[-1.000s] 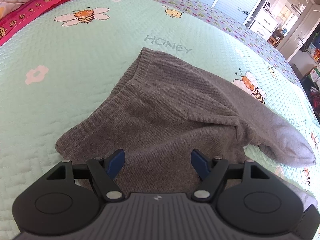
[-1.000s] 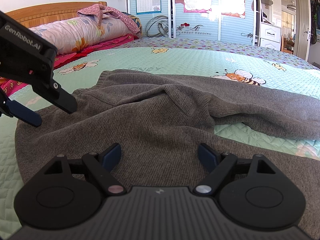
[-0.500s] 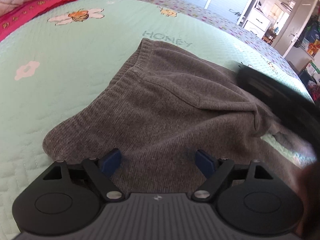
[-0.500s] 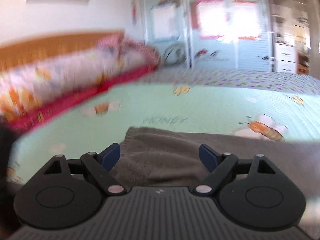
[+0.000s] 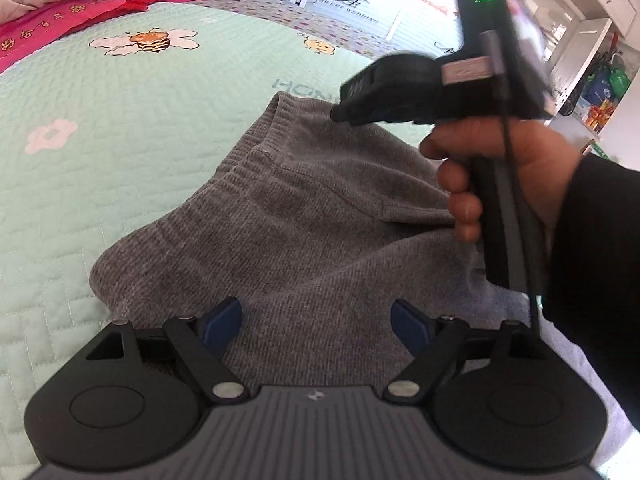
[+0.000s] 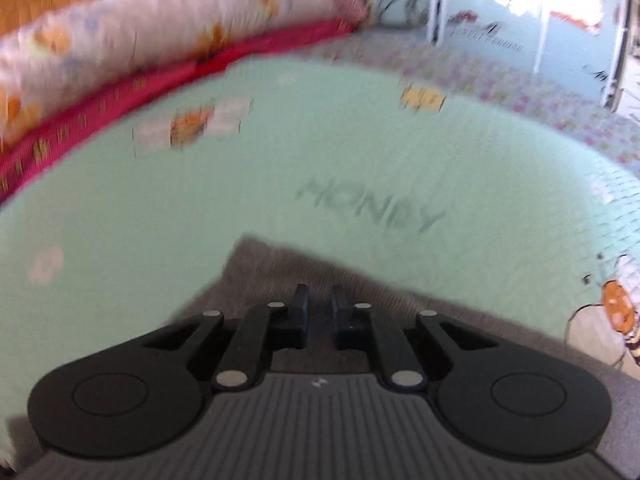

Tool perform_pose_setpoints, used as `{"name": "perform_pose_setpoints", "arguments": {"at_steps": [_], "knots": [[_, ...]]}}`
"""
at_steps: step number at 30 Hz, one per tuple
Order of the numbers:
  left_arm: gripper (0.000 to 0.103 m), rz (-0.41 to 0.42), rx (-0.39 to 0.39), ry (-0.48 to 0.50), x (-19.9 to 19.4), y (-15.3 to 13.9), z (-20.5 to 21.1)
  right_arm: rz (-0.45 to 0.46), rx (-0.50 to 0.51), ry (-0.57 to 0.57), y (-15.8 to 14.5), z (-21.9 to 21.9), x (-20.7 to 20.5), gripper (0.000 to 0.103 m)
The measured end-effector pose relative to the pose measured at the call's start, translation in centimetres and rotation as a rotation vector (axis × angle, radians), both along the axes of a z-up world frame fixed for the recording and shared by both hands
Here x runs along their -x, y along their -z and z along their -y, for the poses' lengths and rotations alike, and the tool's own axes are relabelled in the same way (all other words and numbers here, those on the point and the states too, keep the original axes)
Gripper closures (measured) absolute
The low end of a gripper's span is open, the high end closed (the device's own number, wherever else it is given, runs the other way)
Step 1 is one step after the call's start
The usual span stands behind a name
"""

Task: Fold clothes

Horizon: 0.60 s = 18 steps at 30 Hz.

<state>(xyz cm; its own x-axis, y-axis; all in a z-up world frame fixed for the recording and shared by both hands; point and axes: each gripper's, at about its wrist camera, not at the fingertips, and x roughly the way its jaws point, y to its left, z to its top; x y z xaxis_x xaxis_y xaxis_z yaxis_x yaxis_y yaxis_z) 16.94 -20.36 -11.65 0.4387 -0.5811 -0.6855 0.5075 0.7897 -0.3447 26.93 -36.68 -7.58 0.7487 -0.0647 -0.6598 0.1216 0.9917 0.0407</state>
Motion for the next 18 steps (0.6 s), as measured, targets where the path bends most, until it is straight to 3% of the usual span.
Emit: {"name": "perform_pose_setpoints", "arguments": {"at_steps": [2, 5, 7, 9, 11, 14, 18], "knots": [[0.018, 0.000, 0.005, 0.004, 0.2, 0.0, -0.1, -0.008, -0.016, -0.042, 0.2, -0.3, 0.1, 0.069], [0.018, 0.016, -0.016, 0.016, 0.5, 0.3, -0.1, -0.135, 0.025, -0.058, 2.1, -0.8, -3.9, 0.067], [0.018, 0.028, -0.022, 0.026, 0.7, 0.4, 0.0, -0.121, -0.002, 0.005, 1.8, 0.5, -6.0, 0.067], [0.018, 0.031, -0.029, 0.031, 0.8, 0.3, 0.1, -0.046, -0.011, 0.094, -0.1, 1.6, -5.8, 0.065], [0.018, 0.032, -0.032, 0.035, 0.8, 0.3, 0.0, 0.010, -0.027, 0.126, -2.1, 2.3, -4.2, 0.062], [0.018, 0.021, -0.006, 0.039, 0.7, 0.2, -0.5, 0.019, 0.000, 0.114, -3.5, 2.1, 0.6, 0.036], [0.018, 0.013, 0.055, 0.035, 0.9, -0.3, -1.2, -0.051, 0.034, 0.112, -1.4, 2.1, 7.4, 0.033]]}}
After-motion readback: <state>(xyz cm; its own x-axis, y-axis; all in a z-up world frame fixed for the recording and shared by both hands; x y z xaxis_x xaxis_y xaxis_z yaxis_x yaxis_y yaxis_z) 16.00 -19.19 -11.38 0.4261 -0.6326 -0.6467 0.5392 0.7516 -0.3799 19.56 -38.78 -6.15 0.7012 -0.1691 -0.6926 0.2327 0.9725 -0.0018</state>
